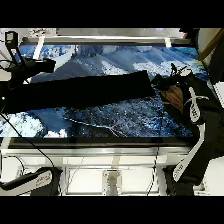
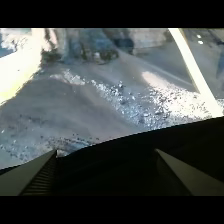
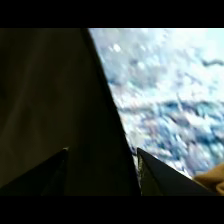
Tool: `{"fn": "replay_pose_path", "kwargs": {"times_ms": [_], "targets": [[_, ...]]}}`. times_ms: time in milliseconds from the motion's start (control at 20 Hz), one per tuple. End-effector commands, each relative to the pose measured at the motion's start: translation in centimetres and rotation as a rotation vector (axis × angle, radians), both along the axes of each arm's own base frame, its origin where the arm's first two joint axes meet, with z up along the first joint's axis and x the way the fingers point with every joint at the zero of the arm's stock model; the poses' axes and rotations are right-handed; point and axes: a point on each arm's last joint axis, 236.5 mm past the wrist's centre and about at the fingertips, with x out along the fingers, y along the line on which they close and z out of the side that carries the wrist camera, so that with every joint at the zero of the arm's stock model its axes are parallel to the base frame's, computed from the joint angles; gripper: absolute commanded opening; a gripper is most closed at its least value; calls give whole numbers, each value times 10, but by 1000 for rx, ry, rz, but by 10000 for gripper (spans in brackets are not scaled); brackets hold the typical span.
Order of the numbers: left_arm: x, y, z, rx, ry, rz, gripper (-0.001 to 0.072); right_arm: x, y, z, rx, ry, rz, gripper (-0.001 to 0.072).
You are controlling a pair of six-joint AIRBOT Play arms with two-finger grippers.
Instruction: Fold the clothes and pants, and hang the long-sleeved shirts on hangers.
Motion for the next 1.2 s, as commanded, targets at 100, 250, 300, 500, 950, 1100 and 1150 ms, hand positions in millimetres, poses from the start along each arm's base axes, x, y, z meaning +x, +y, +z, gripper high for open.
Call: {"fn": "replay_pose_path", "kwargs": {"times_ms": [100,250,300,500,950,1100,1150], "targets": [[-3,-10,-3,0,16,-32,695,-3,15,1,-12,24,32,476],[-5,-13,-6,-3,29,-46,695,-7,15,-2,-45,56,34,465],[-6,-14,-6,-3,31,-48,695,-11,19,-1,-40,67,49,444],[-6,-14,-6,-4,33,-50,695,-21,37,-2,-27,98,101,444],[-21,-52,-22,-21,111,-169,8,2,115,42,143,-59,159,3],[-26,-111,-36,-76,149,-276,18,17,130,105,208,-174,202,3],[-30,-139,-46,-101,177,-327,18,22,138,136,230,-235,224,3]]}}
